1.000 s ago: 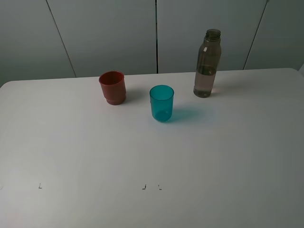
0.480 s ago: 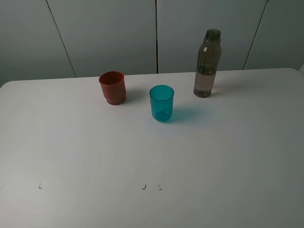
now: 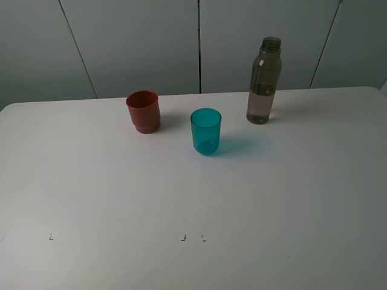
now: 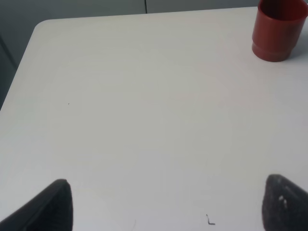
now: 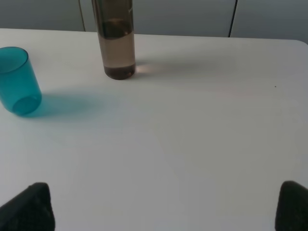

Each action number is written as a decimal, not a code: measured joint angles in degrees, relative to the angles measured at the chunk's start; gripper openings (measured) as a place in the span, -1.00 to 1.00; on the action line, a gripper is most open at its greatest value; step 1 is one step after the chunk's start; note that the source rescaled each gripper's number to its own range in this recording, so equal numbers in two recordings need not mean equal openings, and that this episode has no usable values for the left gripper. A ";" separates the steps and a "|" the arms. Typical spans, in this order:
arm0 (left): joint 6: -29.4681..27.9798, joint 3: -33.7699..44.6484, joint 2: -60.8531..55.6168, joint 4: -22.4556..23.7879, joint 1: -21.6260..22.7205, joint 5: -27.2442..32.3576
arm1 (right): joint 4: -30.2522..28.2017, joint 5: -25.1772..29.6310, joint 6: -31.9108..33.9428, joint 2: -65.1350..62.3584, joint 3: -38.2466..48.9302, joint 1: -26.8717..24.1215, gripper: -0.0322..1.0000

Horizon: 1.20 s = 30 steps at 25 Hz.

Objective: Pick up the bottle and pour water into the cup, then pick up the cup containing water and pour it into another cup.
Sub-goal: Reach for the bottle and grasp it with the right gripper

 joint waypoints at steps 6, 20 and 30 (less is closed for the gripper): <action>0.00 0.00 0.00 0.00 0.00 0.00 | 0.00 0.00 0.00 0.00 0.00 0.00 1.00; -0.39 0.00 0.00 0.00 0.00 0.00 | 4.22 -5.94 -0.17 9.50 -3.27 0.00 1.00; -0.39 0.00 0.00 0.00 0.00 0.00 | 10.01 -20.29 -7.03 29.24 -3.59 0.00 1.00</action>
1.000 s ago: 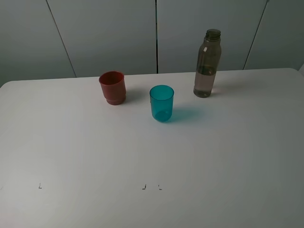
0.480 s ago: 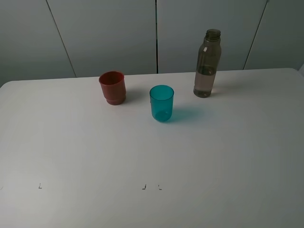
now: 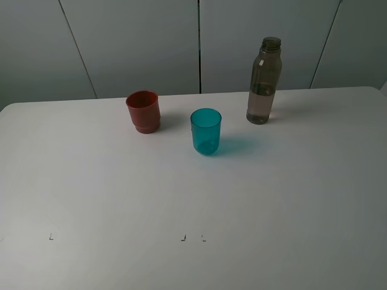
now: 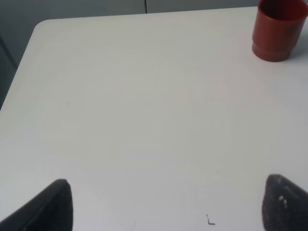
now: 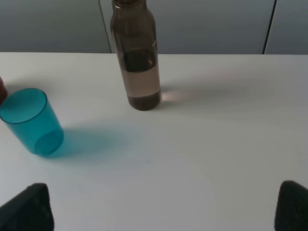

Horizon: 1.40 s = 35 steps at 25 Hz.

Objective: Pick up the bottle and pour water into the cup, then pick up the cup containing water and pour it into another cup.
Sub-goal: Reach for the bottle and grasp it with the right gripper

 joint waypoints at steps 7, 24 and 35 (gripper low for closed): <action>0.00 0.00 0.00 0.00 0.00 0.00 | 1.58 -11.11 -5.22 16.03 0.00 1.57 1.00; 0.39 0.00 0.00 0.00 0.00 0.00 | 2.83 -43.26 -8.04 54.45 -0.05 12.33 1.00; 0.00 0.00 0.00 0.00 0.00 0.00 | -22.09 -57.08 19.89 66.43 -2.52 12.33 1.00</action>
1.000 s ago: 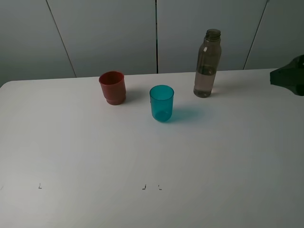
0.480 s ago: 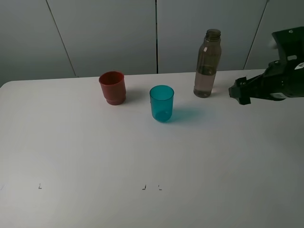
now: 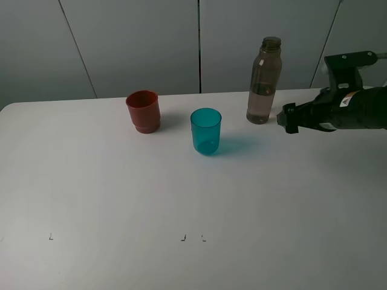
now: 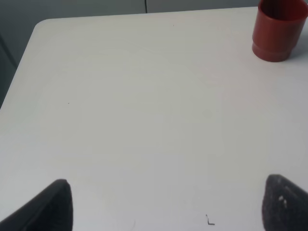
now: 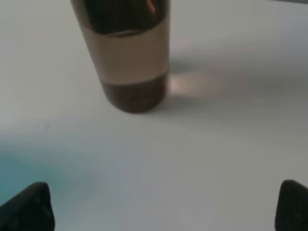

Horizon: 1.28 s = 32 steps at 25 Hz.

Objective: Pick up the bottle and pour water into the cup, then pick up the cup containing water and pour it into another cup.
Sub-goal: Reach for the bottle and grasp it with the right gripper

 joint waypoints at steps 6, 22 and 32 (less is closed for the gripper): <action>0.00 0.00 0.00 0.00 0.00 0.00 | -10.03 -14.88 8.00 6.22 -0.33 0.00 1.00; 0.00 0.00 0.00 0.00 0.00 0.00 | -8.06 -26.28 7.66 18.17 -9.70 0.00 1.00; 0.00 0.00 0.00 0.00 0.00 0.00 | -7.23 -26.40 7.34 22.81 -14.50 0.00 1.00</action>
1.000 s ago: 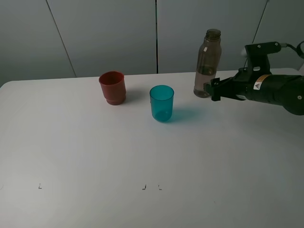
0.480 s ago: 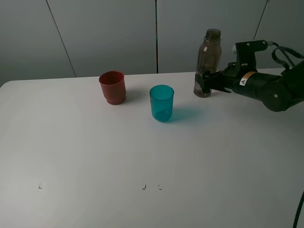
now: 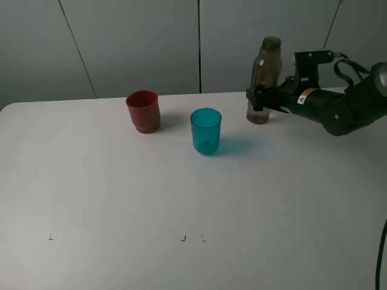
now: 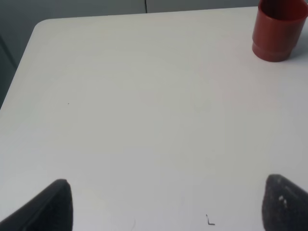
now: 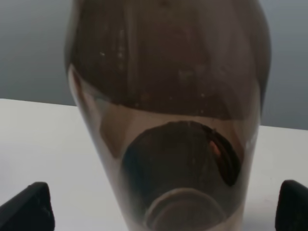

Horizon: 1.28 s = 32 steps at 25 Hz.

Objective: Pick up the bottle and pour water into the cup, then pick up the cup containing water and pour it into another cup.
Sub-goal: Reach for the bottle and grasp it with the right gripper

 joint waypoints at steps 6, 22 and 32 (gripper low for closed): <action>0.00 0.00 0.00 0.00 0.00 0.00 | 0.00 0.00 -0.05 2.43 -2.37 0.00 1.00; 0.00 0.00 0.00 0.00 0.00 0.00 | 0.14 -0.50 0.09 7.69 -7.92 0.00 1.00; 0.00 0.00 0.00 0.00 0.00 0.00 | 0.64 -0.60 0.42 8.04 -8.92 0.00 1.00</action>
